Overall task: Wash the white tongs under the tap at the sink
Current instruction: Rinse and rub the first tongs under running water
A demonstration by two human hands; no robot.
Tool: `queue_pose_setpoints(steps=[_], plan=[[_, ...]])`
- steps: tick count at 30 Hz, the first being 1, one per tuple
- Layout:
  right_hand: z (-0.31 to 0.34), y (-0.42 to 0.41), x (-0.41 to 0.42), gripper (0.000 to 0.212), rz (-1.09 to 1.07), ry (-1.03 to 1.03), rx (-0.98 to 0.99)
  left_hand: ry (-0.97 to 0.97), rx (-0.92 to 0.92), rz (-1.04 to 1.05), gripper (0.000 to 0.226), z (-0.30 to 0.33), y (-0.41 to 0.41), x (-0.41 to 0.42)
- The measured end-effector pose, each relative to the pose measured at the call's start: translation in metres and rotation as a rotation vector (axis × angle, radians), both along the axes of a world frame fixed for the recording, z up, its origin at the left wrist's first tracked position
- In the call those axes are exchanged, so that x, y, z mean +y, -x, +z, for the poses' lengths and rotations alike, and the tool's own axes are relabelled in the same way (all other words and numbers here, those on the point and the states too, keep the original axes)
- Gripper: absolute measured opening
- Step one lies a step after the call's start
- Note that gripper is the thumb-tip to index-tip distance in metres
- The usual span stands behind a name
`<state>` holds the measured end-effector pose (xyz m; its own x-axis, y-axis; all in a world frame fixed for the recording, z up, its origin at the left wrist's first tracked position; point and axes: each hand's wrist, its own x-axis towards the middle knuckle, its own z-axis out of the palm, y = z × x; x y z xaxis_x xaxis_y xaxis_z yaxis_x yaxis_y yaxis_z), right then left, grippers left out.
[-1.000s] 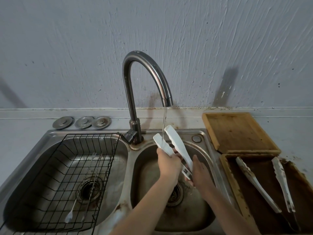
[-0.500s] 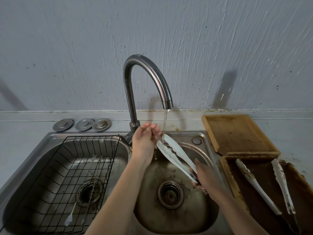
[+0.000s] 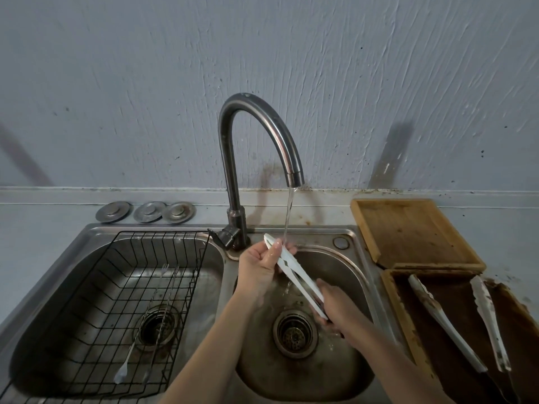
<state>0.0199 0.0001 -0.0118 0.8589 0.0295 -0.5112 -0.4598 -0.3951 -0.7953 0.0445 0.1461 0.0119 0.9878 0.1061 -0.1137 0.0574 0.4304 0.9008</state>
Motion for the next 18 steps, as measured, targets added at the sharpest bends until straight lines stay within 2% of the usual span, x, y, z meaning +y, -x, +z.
queue_pose_setpoints(steps=[5,10,12,16,18], plan=[[0.000,-0.005,0.005,0.055,0.043,-0.022,0.025,0.111,-0.059,0.296,0.023,0.003,0.000,-0.012],[-0.001,-0.002,0.006,0.060,0.050,-0.194,0.132,0.148,-0.118,0.331,0.019,0.009,-0.005,-0.011],[-0.002,-0.001,0.005,0.060,0.049,-0.206,0.151,0.076,-0.110,0.290,0.016,0.007,-0.008,-0.006],[0.006,-0.002,-0.004,0.057,0.042,-0.154,0.176,-0.276,-0.123,0.100,0.007,-0.003,-0.012,0.005],[0.016,-0.006,-0.008,0.055,0.068,-0.067,0.122,-0.287,-0.071,0.070,0.013,-0.007,-0.016,0.007]])
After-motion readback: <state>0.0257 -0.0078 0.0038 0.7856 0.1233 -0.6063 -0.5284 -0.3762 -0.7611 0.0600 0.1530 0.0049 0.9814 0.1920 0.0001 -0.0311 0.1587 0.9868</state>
